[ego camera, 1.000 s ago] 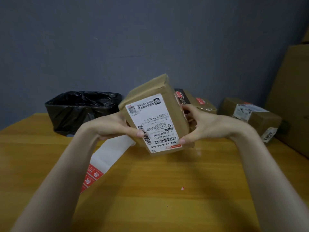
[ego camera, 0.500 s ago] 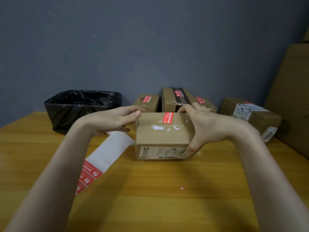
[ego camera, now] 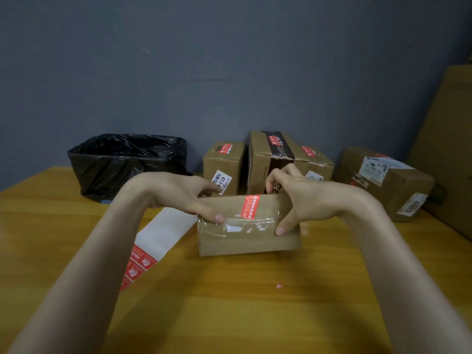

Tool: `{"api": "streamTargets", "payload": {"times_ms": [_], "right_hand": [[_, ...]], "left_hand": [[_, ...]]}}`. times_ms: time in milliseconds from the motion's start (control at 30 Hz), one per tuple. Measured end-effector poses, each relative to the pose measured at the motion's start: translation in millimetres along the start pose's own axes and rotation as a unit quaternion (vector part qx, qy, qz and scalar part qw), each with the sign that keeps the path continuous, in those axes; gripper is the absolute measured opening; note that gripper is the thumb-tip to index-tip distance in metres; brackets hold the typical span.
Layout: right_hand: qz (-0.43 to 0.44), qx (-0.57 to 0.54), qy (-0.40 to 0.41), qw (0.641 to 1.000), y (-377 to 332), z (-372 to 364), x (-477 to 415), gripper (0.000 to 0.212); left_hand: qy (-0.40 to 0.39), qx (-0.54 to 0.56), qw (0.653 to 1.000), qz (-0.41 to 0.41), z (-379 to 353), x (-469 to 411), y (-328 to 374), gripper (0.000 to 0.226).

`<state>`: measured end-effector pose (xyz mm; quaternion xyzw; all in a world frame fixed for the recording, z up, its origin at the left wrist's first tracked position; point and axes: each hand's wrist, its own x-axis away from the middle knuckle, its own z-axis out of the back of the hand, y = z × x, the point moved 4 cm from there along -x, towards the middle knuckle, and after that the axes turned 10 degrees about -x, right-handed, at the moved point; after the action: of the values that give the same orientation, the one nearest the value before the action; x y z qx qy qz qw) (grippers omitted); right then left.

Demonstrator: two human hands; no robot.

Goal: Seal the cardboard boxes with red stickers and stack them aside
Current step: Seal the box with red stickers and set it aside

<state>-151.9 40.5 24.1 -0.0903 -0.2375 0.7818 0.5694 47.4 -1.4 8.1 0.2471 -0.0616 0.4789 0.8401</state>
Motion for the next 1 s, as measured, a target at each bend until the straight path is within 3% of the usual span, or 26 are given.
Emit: {"api": "streamTargets", "payload": {"times_ms": [167,467,700,1000], "right_hand": [[-0.039,0.035,-0.066,0.996,4.0,-4.5,4.7,0.063],[-0.007,-0.001,-0.044,0.999,4.3,-3.7,1.9,0.054],[0.096,-0.085,0.075,0.989,-8.5,-5.8,-13.9,0.007],[0.092,-0.149,0.064,0.983,-5.2,-16.4,-25.9,0.008]], "left_hand": [[-0.035,-0.056,0.998,0.003,-3.6,3.2,14.8,0.078],[-0.024,-0.135,0.990,0.002,-16.4,-9.7,36.5,0.106],[-0.026,-0.167,0.986,0.007,-16.2,-7.6,37.4,0.107],[-0.037,-0.146,0.989,0.011,-15.2,-7.2,36.4,0.102]]}}
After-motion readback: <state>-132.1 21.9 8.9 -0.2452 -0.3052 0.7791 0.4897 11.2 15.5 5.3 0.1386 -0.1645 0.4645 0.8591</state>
